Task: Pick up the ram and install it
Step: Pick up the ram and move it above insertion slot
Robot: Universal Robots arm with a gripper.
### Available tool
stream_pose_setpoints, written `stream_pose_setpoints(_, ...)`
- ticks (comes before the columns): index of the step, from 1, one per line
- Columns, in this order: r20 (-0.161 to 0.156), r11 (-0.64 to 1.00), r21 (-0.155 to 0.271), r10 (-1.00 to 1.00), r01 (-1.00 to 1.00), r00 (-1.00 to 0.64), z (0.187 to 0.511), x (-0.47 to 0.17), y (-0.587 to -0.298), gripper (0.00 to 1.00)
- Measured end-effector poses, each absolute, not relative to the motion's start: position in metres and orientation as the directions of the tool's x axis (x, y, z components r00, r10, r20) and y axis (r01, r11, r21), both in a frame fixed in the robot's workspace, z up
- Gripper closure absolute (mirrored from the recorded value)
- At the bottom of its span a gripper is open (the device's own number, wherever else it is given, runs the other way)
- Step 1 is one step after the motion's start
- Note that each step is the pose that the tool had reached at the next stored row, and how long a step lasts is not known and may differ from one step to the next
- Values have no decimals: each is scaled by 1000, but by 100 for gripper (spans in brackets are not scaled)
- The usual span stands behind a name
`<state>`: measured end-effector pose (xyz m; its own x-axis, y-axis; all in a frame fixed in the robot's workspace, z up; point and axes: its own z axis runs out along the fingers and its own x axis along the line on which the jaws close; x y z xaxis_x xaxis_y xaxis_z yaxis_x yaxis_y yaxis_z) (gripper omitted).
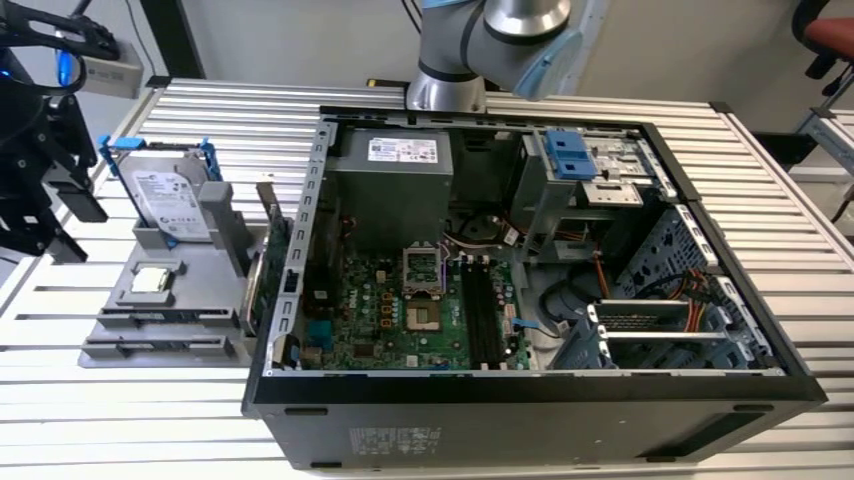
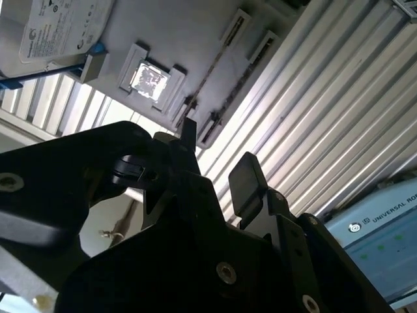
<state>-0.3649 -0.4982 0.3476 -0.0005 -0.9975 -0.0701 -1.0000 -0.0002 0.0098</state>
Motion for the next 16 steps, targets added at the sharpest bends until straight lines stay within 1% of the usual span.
stream_pose_setpoints(16,-70,0,12,-998,-1000,-1,325,-361,-501,0)
